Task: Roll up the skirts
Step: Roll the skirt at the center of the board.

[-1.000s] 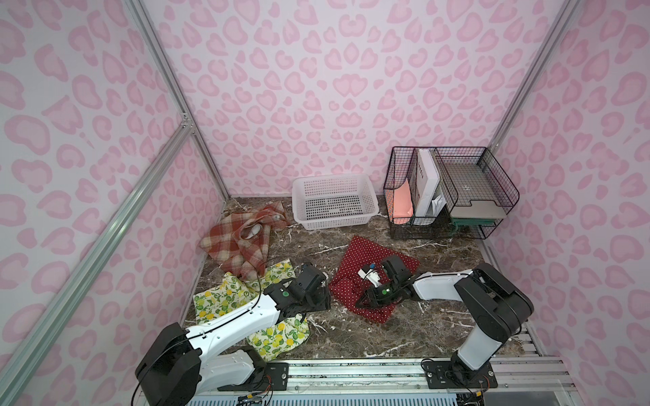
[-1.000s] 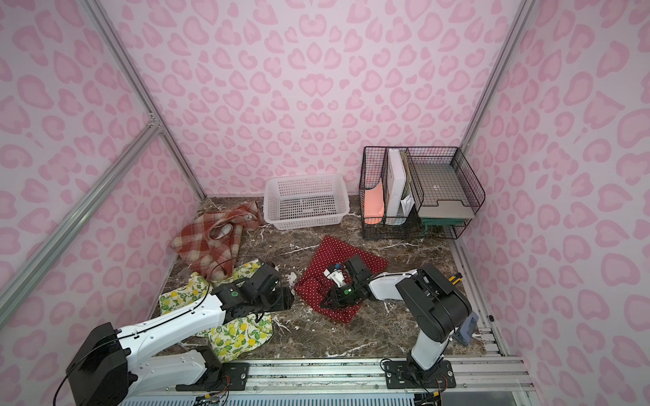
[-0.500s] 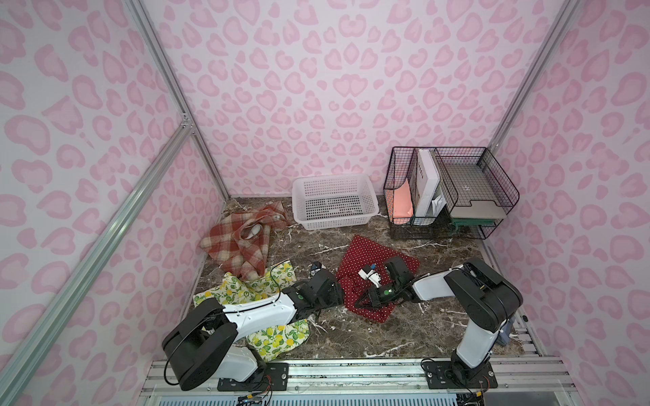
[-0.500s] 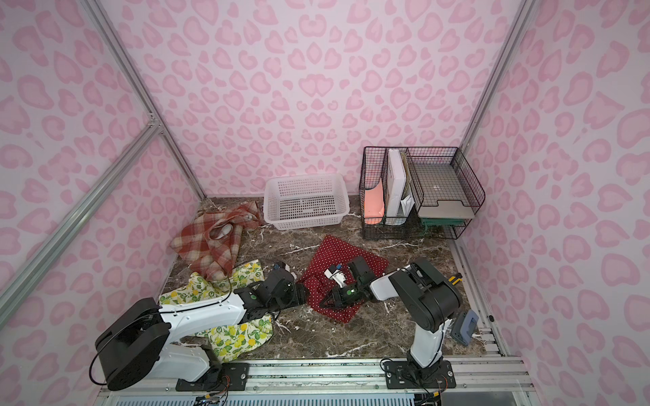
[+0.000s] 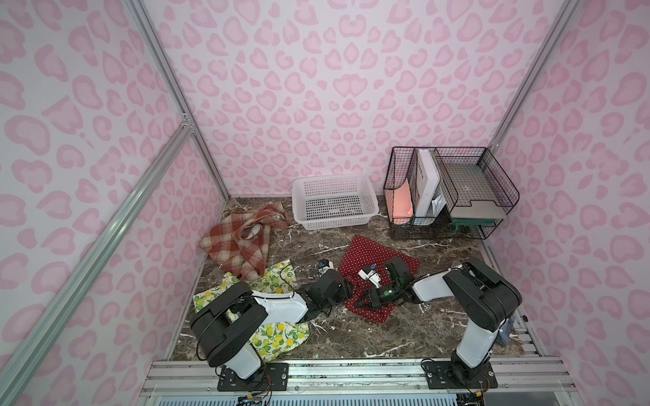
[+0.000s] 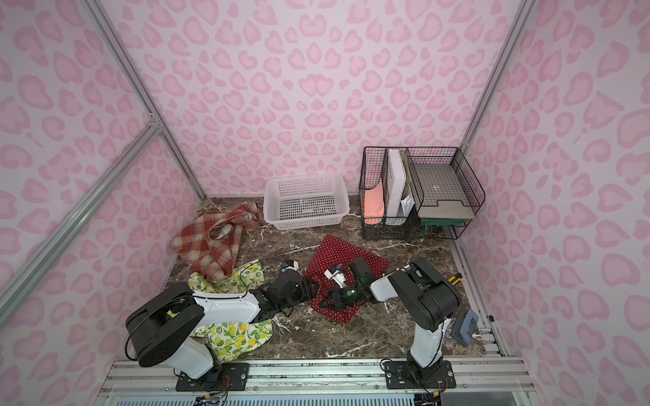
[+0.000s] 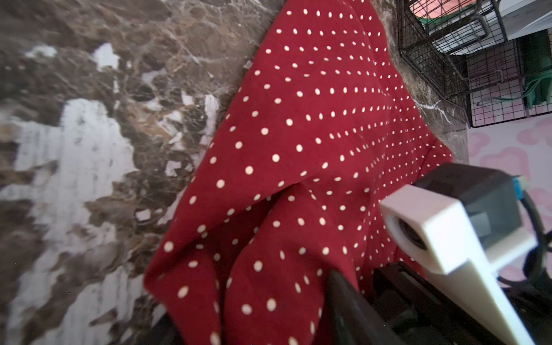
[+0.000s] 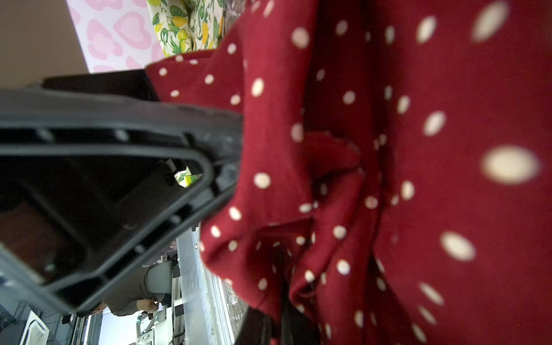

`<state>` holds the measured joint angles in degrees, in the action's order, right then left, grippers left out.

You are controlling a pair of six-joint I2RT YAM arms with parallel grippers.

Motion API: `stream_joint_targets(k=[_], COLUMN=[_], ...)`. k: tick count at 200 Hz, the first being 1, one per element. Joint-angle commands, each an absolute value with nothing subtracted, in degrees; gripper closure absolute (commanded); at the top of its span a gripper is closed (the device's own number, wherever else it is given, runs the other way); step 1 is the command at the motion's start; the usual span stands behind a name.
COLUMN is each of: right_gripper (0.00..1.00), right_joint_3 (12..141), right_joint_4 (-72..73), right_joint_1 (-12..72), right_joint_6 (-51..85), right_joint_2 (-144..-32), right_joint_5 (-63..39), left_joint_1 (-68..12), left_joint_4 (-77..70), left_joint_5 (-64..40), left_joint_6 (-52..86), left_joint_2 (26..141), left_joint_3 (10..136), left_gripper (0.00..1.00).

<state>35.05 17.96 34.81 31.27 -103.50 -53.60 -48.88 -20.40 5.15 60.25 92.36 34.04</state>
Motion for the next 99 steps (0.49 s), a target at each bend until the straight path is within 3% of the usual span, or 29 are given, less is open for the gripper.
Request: stream_joint_targets(k=[1, 15, 33, 47, 70, 99], right_gripper=[0.95, 0.83, 0.61, 0.5, 0.45, 0.45], right_joint_3=[34.2, 34.3, 35.1, 35.7, 38.1, 42.8], right_joint_4=[11.0, 8.3, 2.7, -2.4, -12.1, -24.5], right_joint_1=[35.0, 35.4, 37.0, 38.9, 43.5, 53.3], right_joint_6=[30.4, 29.9, 28.6, 27.8, 27.4, 28.7], right_joint_2=[-102.3, -99.4, -94.1, -88.8, -80.2, -72.7], right_joint_5=[-43.5, -41.1, -36.2, -31.1, -19.8, 0.0], left_joint_1=[-49.0, -49.1, -49.1, -49.0, -49.0, -49.0], left_joint_4=[-15.2, -11.9, -5.5, -1.5, 5.0, 9.7], left_joint_5=[3.7, 4.8, 7.1, 8.1, 8.3, 8.8], left_joint_6=[60.1, 58.9, 58.1, 58.1, 58.3, 59.0], left_joint_2=[93.9, 93.8, 93.4, 93.2, 93.9, 94.0], left_joint_3=[35.3, 36.4, 38.6, 39.8, 42.0, 43.4], left_gripper=[0.76, 1.0, 1.0, 1.0, 1.0, 1.0])
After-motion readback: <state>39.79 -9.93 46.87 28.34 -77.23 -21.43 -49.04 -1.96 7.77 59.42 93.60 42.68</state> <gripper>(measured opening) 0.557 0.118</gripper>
